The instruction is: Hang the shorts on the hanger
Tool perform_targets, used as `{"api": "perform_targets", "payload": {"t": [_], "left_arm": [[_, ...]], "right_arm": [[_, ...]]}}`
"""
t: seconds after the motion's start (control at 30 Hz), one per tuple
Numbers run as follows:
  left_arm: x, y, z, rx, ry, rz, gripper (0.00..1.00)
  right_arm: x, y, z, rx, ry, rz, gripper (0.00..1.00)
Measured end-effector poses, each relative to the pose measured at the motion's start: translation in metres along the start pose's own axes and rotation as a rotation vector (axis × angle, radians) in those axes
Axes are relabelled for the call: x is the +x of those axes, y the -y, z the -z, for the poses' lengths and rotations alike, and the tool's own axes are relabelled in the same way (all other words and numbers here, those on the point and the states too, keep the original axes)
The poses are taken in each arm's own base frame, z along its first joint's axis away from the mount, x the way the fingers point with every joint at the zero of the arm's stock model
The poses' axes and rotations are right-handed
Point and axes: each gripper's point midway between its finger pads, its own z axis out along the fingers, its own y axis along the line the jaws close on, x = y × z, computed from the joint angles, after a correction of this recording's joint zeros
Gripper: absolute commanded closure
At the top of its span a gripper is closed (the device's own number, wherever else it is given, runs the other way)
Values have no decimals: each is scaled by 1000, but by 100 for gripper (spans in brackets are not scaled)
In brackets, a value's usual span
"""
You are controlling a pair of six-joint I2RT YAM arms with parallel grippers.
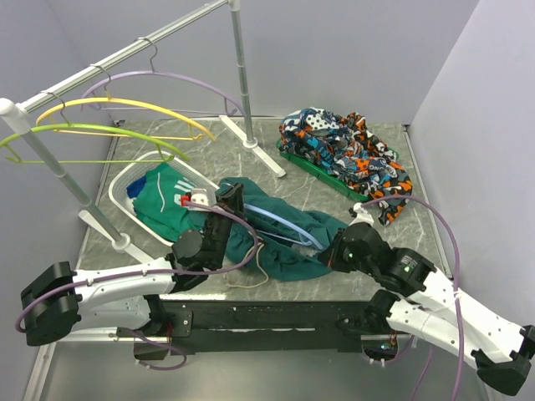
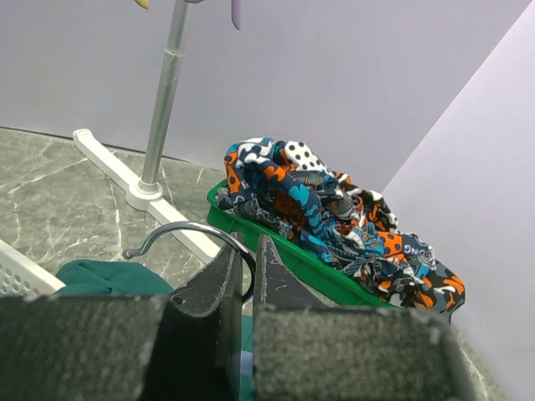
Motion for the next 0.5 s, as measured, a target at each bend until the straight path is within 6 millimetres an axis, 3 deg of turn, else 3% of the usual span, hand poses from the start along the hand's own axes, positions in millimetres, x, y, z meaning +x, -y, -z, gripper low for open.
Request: {"api": "perform_targets", "payload": {"t": [0.33, 0.5], "left_arm": [[-5, -4, 4, 9, 26, 33, 99], [-6, -4, 4, 7, 33, 40, 99]], "right_arm": [[-25, -6, 15, -10, 13, -94, 100], [-23, -9, 16, 5, -44, -113, 100]]}}
